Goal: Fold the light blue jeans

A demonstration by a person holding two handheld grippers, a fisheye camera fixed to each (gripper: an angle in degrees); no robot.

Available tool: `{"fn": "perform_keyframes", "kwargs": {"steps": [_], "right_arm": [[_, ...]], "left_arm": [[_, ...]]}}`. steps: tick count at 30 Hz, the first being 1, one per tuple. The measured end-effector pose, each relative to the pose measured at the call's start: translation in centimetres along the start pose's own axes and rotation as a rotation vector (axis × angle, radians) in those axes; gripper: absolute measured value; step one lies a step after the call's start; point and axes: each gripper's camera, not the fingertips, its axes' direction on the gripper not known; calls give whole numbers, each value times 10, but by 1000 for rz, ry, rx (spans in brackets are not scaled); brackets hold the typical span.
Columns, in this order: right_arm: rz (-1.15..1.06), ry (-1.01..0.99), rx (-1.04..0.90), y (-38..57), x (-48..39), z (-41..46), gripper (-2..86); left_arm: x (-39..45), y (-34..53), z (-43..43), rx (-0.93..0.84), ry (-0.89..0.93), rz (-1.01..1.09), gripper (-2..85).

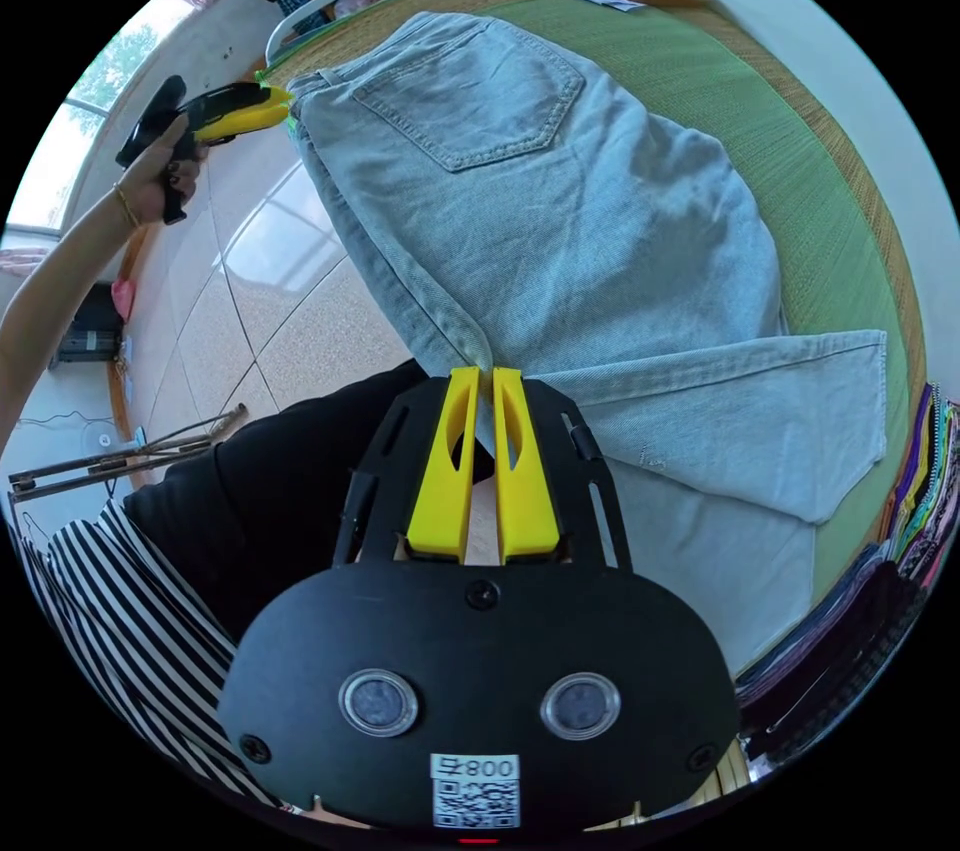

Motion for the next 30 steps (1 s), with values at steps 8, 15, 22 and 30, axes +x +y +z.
{"fn": "perform_keyframes", "kwargs": {"steps": [8, 15, 22, 30], "right_arm": [[-29, 31, 19, 12, 4, -9, 28], [8, -22, -3, 21, 26, 3, 33], [46, -62, 21, 35, 52, 1, 34], [71, -85, 42, 53, 86, -7, 32]], "left_arm": [[-17, -26, -39, 47, -17, 46, 32], [-49, -38, -37, 38, -38, 5, 26], [-56, -28, -45, 122, -116, 76, 6], [-14, -12, 60, -125, -22, 364, 2]]}}
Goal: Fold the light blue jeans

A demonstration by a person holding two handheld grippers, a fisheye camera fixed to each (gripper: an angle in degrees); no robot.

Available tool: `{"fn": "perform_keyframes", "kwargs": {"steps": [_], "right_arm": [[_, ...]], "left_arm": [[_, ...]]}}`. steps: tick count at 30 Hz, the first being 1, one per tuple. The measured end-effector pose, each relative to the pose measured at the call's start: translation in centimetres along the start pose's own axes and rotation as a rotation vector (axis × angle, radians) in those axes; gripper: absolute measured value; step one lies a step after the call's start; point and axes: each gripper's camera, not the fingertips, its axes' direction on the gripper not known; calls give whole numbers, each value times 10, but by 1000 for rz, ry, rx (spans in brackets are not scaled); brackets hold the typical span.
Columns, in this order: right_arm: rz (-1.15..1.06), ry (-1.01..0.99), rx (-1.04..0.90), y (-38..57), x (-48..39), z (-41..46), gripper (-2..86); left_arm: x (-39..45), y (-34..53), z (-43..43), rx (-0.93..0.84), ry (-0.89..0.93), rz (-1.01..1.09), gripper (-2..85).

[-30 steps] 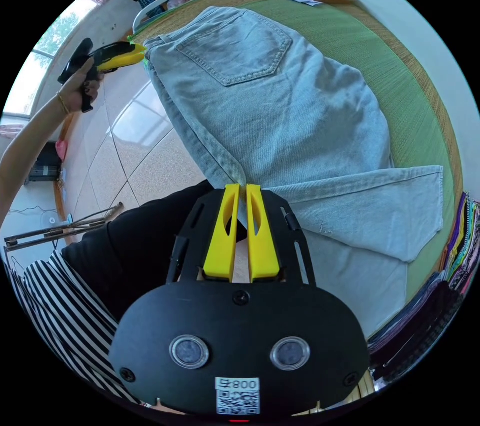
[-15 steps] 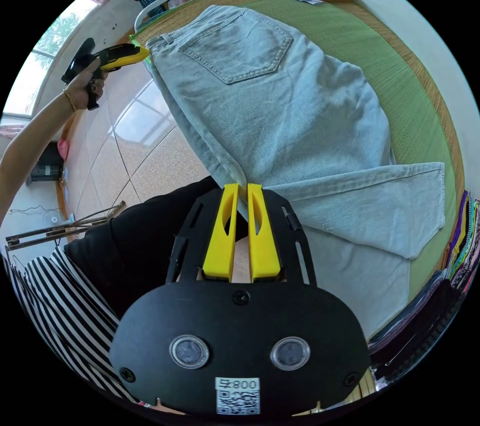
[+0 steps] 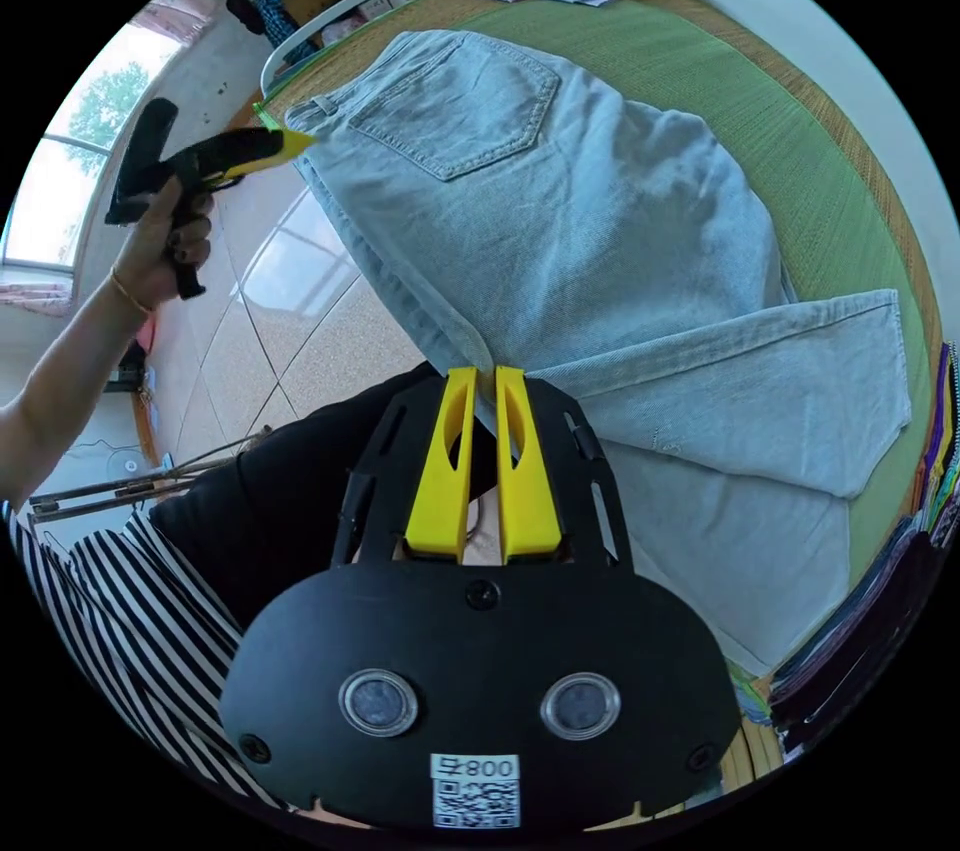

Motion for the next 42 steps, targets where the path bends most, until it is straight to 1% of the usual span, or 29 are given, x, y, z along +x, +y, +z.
{"fn": "perform_keyframes", "kwargs": {"steps": [2, 6, 9, 11, 13, 16, 18, 20, 26, 30, 33, 35, 38, 42], "right_arm": [[3, -7, 4, 3, 8, -5, 30], [15, -36, 58, 14, 29, -25, 28], [11, -54, 139, 28, 42, -49, 28], [6, -54, 155, 35, 49, -55, 28], [7, -54, 136, 40, 58, -50, 28], [37, -68, 72, 42, 77, -29, 29], [77, -92, 74, 44, 92, -26, 29], [67, -97, 84, 47, 101, -32, 27], [81, -189, 128, 73, 146, -59, 7], [218, -187, 208, 93, 206, -82, 3], [321, -164, 231, 94, 255, -91, 1], [363, -132, 214, 92, 278, -91, 1], [409, -96, 115, 89, 308, -74, 2], [404, -107, 162, 96, 326, -74, 2]], "left_arm": [[5, 0, 33, -78, -22, 68, 2], [-1, 3, 57, -89, 17, 110, 2], [-11, 4, 73, -106, 3, 145, 2], [-18, 4, 88, -116, -10, 175, 2], [-21, 3, 103, -123, -12, 201, 2], [-26, -1, 141, -180, -12, 242, 2], [-31, -3, 169, -240, -62, 272, 2], [-46, -1, 202, -317, -144, 287, 1], [-93, -5, 241, -307, -125, 287, 0], [-114, -10, 265, -318, -154, 304, 1], [-133, -15, 283, -328, -168, 308, 1], [-144, -19, 295, -322, -175, 329, 2], [-153, -26, 309, -300, -122, 363, 5], [-160, -40, 338, -283, -43, 406, 14]]}}
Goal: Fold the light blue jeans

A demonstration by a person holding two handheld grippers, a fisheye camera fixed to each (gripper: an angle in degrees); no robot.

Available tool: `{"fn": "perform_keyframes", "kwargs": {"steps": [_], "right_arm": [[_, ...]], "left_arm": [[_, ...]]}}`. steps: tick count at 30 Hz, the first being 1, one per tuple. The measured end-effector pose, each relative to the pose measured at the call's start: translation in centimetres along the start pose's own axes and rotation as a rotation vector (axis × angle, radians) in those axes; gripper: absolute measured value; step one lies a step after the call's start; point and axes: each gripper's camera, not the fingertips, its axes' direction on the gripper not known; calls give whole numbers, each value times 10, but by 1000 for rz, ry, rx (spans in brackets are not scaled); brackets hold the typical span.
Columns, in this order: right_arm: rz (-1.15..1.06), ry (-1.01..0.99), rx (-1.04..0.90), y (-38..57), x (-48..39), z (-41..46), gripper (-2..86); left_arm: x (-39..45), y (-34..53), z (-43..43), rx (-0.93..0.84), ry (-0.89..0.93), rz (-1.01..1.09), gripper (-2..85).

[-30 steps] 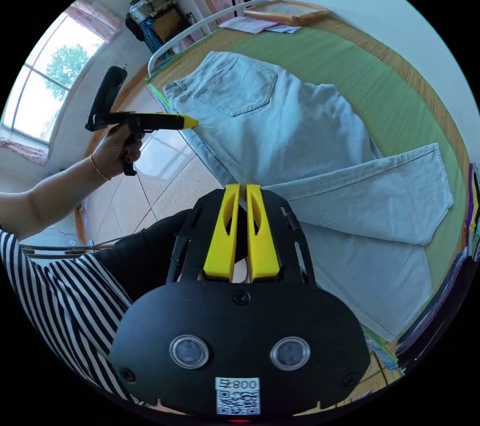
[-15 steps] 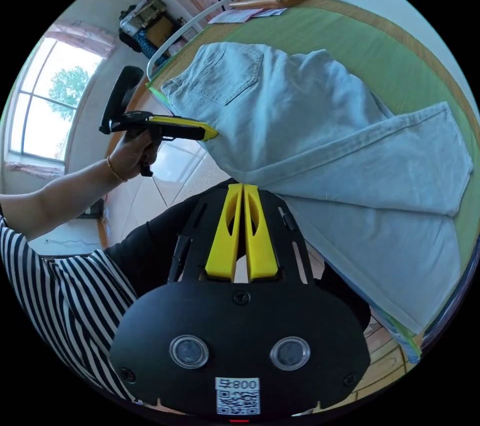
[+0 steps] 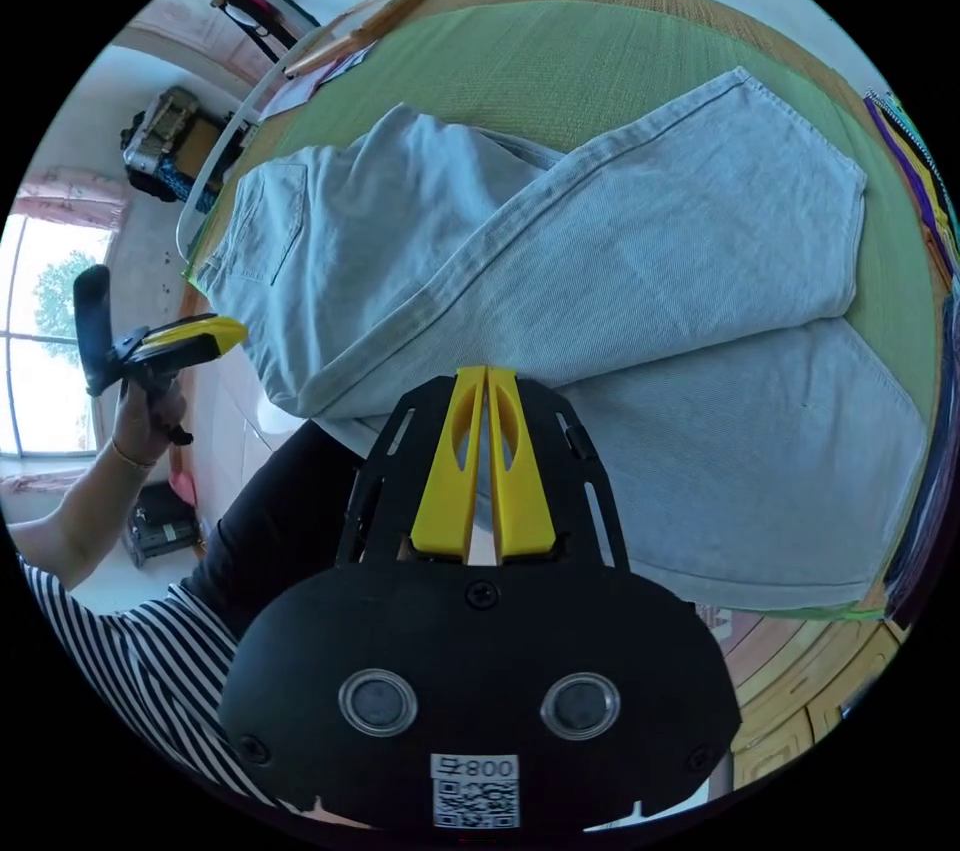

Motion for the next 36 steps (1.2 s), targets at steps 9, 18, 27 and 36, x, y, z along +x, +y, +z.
{"fn": "perform_keyframes", "kwargs": {"steps": [9, 18, 27, 36], "right_arm": [[42, -36, 63, -27, 45, -43, 17], [123, -3, 62, -123, 98, -77, 57], [205, 79, -78, -200, 129, -62, 66], [204, 178, -150, -216, 129, -62, 71]], "left_arm": [[-50, -66, 119, -114, 83, 61, 60], [-115, -83, 208, -221, 72, 78, 61], [-178, -72, 263, -231, 139, 89, 46], [-219, -59, 313, -240, 101, 170, 28]]}}
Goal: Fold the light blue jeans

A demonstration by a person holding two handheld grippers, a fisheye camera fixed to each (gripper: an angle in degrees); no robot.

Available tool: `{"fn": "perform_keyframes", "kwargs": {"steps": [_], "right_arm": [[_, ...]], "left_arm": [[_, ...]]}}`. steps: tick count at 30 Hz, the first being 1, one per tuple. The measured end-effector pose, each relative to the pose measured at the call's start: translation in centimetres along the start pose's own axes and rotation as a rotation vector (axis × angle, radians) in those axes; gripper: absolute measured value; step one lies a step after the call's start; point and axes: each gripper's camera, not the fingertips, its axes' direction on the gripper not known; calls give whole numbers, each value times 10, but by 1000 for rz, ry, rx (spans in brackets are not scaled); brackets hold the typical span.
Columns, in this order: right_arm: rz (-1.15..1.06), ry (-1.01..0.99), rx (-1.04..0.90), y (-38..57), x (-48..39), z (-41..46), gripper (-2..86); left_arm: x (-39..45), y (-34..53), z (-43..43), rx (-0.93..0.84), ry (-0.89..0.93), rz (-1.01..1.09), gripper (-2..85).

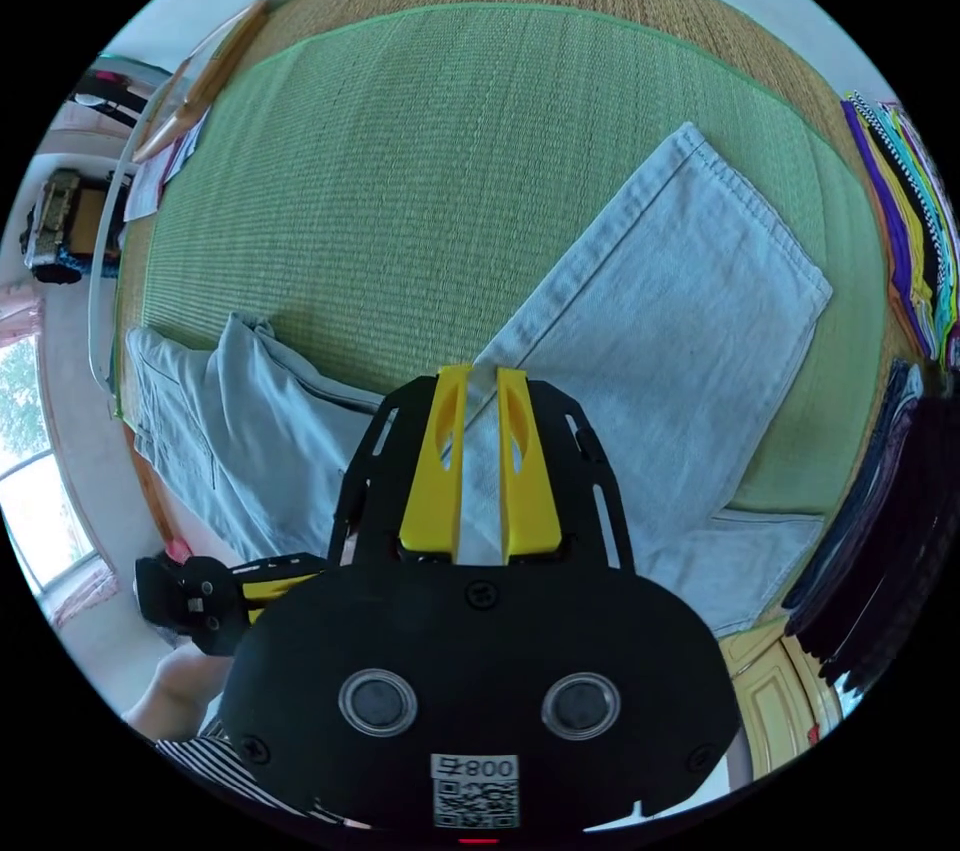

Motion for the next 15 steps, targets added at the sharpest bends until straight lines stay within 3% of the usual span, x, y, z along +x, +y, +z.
{"fn": "perform_keyframes", "kwargs": {"steps": [5, 9, 15], "right_arm": [[-14, 63, -40, 0, -7, -1, 84], [-39, 184, -39, 9, -10, 1, 65], [-82, 204, -25, 34, 8, -2, 25]], "left_arm": [[-25, 10, 27, -5, -48, 23, 23], [-43, 19, 44, 1, -52, 19, 21], [-76, 34, 68, 10, -51, 3, 15]]}}
